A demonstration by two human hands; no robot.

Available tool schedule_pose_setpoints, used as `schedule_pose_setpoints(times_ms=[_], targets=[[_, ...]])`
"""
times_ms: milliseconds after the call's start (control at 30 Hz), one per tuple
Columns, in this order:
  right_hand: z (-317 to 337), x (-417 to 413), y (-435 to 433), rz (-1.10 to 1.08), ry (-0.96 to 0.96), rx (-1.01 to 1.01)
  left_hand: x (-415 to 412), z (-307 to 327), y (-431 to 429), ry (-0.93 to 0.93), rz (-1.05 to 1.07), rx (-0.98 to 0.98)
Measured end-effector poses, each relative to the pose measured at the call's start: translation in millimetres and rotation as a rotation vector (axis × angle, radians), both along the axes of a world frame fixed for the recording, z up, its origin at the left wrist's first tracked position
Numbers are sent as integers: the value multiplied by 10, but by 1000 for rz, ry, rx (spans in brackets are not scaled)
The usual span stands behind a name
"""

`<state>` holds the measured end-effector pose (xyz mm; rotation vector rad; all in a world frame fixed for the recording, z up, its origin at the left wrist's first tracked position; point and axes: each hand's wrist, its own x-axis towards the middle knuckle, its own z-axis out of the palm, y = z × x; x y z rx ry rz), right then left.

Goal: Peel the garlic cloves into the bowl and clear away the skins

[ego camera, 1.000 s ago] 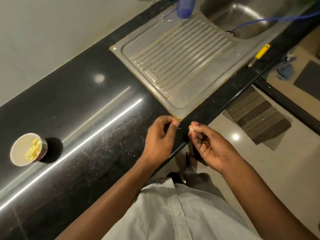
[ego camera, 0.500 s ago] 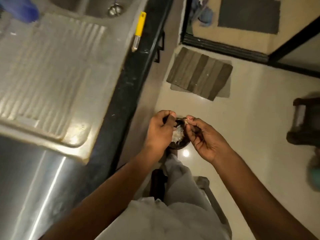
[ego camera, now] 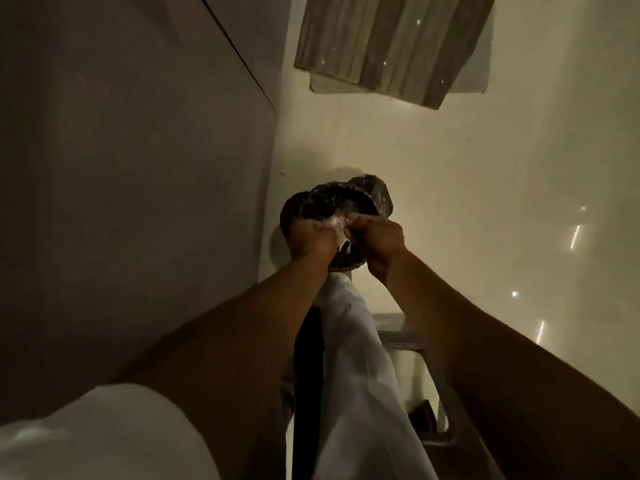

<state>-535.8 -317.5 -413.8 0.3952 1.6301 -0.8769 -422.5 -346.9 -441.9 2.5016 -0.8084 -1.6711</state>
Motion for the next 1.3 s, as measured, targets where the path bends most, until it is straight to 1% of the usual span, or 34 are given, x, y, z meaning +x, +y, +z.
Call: schedule_pose_setpoints(times_ms=[33,100,200,267,400,533,600,667,733,800,867,967,1033,1100,1167,1200,1233,1300], targets=[[-199,0,24,62,44,18,19,-292,21,-39,-17,-4],[-477,2,49,173,137,55,45,-591,1,-118,-51,-26],[-778,-5,90,369,310,104,80,-796,-31,-166,-82,-46],[-950,0,103,475,390,97,47,-757,-60,-144,-105,-45],[-1158,55,119,598,436,63,4,-773,-37,-74,-65,-15],[-1233,73,103,735,461,62,19,-917,13,-148,-121,-33],[-1270,79,102,736,454,60,9,-899,11,-160,-153,-40],[-1294,88,107,737,494,57,-7,-855,-1,-104,-146,-75],[-1304,94,103,801,532,47,6,-893,13,-43,-150,-93],[-1310,110,96,879,508,52,11,-926,28,-51,-159,-124],[-1311,116,82,882,458,46,16,-923,38,-102,-147,-148],[-1334,120,97,826,480,42,36,-948,52,-188,-234,-181],[-1323,127,141,847,499,33,8,-915,24,-145,-205,-175],[-1304,147,184,836,420,15,-34,-861,-29,-47,-130,-148],[-1259,151,206,742,309,0,-49,-808,-77,-16,-135,-133],[-1196,159,205,691,285,0,-47,-744,-105,-26,-133,-141],[-1182,154,237,637,293,-14,-35,-764,-101,-40,-125,-195],[-1099,158,226,580,390,5,-33,-639,-130,-112,-132,-232]])
